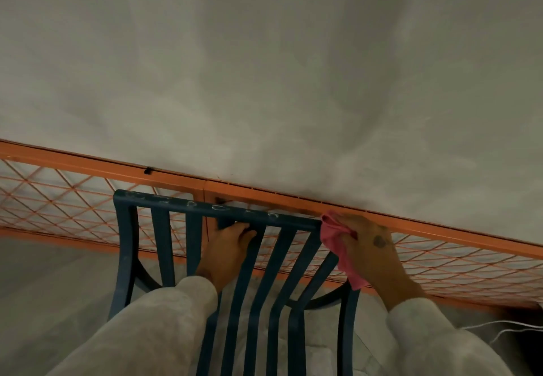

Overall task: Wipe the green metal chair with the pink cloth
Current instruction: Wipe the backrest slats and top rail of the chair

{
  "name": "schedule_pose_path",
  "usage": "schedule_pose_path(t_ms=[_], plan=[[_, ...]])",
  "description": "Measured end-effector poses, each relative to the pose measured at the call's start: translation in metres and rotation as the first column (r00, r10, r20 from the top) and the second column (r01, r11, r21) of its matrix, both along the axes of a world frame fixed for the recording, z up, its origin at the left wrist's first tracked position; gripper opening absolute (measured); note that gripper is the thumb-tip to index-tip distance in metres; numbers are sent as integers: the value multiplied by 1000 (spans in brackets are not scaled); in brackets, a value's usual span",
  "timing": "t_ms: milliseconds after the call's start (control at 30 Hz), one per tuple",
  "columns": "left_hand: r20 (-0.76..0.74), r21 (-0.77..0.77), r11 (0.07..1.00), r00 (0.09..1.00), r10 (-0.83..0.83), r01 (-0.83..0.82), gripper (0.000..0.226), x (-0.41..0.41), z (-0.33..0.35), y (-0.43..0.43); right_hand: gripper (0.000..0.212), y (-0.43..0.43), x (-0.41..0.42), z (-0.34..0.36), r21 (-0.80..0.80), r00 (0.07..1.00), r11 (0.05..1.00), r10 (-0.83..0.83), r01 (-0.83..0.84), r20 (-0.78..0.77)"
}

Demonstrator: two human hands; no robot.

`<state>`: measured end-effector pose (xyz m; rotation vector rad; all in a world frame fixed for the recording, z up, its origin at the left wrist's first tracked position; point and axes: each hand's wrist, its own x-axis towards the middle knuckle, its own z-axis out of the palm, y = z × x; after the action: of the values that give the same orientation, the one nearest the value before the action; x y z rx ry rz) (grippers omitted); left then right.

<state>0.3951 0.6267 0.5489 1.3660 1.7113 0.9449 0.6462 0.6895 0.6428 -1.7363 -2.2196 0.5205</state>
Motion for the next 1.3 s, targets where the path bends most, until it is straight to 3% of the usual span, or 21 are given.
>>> schedule_pose_path(t_ms=[133,200,333,467,667,733,833,933,1033,1167,1300], plan=[[43,-40,999,998,36,-34,14,1,9,-1,29,20,-28,8,-176,989,984,44,-19,141],[46,-37,997,997,67,-65,13,0,13,-3,30,20,-46,10,-216,992,973,96,-77,80],[-16,-21,965,965,261,-262,17,-9,8,-18,26,17,-66,17,-247,976,963,50,-103,-214],[-49,-2,912,911,409,-409,24,-18,7,-24,26,7,-100,7,-204,969,960,153,-192,-194],[-61,14,918,916,397,-397,23,-21,8,-22,35,-9,-100,3,-33,968,968,249,-249,-14],[-82,16,933,929,361,-360,10,-21,6,-22,36,-7,-84,7,-40,971,971,236,-235,29],[-70,19,950,948,312,-311,16,-23,3,-21,29,-3,-77,11,-96,988,987,134,-127,75],[-85,24,960,956,280,-279,20,-26,4,-20,44,-3,-103,9,-109,994,989,102,-99,28],[-109,10,972,966,233,-233,21,-30,8,-19,25,-17,-120,-1,-98,981,978,191,-187,33],[-154,36,988,976,155,-151,22,-35,13,-19,42,-22,-89,-6,-16,978,981,195,-195,67],[-146,19,994,984,107,-105,20,-42,19,-17,32,-6,-76,8,-146,996,986,85,-80,30]])
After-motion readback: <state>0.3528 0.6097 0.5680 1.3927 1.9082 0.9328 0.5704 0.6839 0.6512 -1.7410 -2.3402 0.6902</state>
